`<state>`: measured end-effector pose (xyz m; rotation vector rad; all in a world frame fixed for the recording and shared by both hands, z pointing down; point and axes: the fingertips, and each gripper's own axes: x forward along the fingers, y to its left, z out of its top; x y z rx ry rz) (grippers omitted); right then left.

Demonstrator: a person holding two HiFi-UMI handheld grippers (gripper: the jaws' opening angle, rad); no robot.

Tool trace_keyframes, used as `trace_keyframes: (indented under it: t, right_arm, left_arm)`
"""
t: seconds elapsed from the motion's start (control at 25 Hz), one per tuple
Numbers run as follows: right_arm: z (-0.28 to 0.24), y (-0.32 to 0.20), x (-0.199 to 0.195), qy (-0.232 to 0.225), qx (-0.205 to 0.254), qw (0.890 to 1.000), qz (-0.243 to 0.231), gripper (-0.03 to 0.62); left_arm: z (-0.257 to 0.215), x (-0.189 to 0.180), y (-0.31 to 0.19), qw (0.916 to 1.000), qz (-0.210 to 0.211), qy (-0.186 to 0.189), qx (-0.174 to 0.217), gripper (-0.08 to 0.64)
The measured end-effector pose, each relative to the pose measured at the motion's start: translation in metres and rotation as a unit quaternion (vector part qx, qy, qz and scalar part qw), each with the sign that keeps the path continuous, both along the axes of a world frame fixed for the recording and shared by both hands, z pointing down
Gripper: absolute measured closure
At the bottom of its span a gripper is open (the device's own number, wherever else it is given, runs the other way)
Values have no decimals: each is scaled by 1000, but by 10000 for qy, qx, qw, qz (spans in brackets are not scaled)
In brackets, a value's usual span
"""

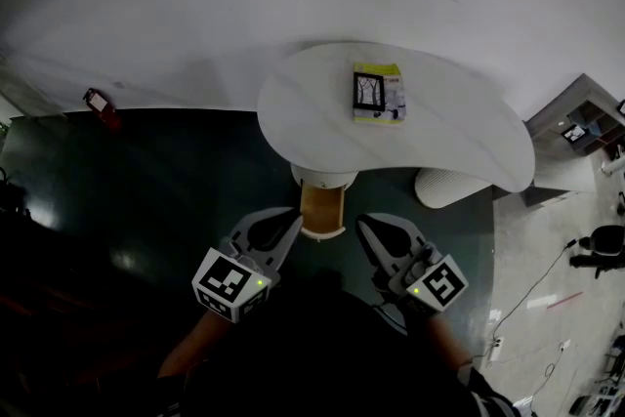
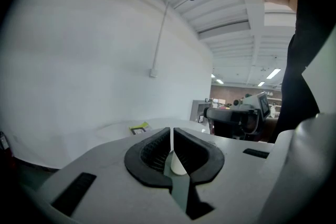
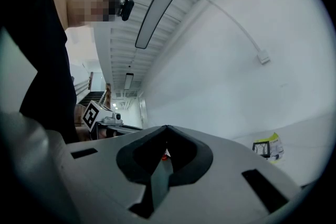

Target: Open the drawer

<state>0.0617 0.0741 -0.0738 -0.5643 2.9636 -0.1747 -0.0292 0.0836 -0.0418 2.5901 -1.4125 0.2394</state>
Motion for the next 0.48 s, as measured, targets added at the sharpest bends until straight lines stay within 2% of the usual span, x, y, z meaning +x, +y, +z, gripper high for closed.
trace_keyframes:
  t: [0.48]
  right_arm:
    - [2,-2,32,9,59,10000,23,577]
  left_arm:
    - [3,25,-8,9999,-97,16,51,531]
